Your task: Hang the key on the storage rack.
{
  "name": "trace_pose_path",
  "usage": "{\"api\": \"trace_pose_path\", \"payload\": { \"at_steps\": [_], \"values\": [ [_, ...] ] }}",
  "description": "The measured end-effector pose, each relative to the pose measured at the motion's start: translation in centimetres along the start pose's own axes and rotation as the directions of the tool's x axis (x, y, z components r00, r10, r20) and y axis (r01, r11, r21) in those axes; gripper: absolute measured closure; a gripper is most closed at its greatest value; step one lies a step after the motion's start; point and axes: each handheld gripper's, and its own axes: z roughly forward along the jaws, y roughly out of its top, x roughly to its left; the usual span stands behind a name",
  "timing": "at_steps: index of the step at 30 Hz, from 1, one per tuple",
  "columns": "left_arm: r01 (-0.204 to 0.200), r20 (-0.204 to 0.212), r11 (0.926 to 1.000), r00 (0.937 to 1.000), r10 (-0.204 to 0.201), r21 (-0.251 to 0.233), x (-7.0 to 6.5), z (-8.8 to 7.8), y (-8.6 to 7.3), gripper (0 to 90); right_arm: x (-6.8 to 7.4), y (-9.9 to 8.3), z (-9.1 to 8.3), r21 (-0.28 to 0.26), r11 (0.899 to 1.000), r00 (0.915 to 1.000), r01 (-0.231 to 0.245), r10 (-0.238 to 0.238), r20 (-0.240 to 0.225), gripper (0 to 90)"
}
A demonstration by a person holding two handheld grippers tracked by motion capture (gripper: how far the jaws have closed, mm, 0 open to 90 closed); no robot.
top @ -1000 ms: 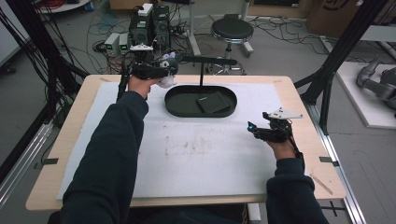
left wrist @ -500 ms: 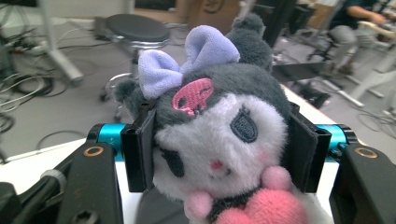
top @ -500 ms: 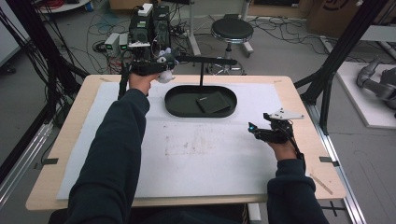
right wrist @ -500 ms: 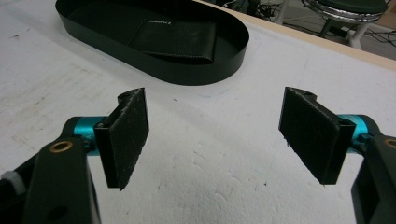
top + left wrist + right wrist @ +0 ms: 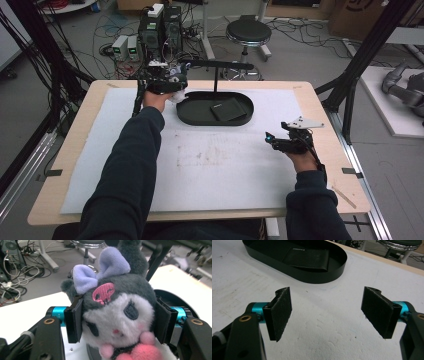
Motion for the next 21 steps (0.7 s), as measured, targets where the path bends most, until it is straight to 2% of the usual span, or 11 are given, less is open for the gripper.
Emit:
{"api": "trace_pose_path", "payload": {
  "at_steps": [3, 7, 9, 12, 15, 19, 21],
  "values": [
    [-0.009, -0.019, 0.9999, 0.9998, 0.009, 0.011, -0.3, 0.7, -0.5, 34.8, 0.0, 0.0, -0.1, -0.002, 1.0, 1.0, 0.007, -0.007, 0.0, 25.2],
    [-0.006, -0.015, 0.9999, 0.9999, 0.006, 0.012, -0.7, 1.4, -1.2, 32.9, 0.0, 0.0, -0.2, -0.004, 1.0, 1.0, 0.01, -0.01, -0.001, 25.2],
    [-0.004, 0.008, 0.9996, 1.0, 0.003, 0.029, -0.7, 1.7, -1.7, 30.5, 0.0, -0.1, -0.2, -0.003, 1.0, 1.0, 0.007, -0.007, 0.0, 25.2],
    [-0.005, 0.006, 0.9978, 1.0, 0.005, 0.066, -0.5, 1.8, -2.5, 26.6, 0.0, -0.1, -0.2, -0.004, 1.0, 0.9999, 0.012, -0.012, 0.002, 25.2],
    [0.008, 0.009, 0.9975, 0.9999, -0.009, 0.071, 0.0, 1.2, -3.8, 25.6, 0.1, -0.1, -0.2, 0.0, 1.0, 0.9999, 0.013, -0.013, 0.002, 25.2],
    [0.043, 0.005, 0.9972, 0.9991, -0.043, 0.062, 1.2, -0.3, -5.4, 26.0, 0.1, -0.1, -0.1, 0.002, 1.0, 0.9999, 0.017, -0.017, 0.002, 25.2],
    [0.054, 0.012, 0.9979, 0.9985, -0.054, 0.035, 1.6, -1.3, -5.8, 26.0, 0.1, -0.1, -0.1, 0.003, 1.0, 0.9998, 0.017, -0.017, 0.0, 25.2]
  ]
}}
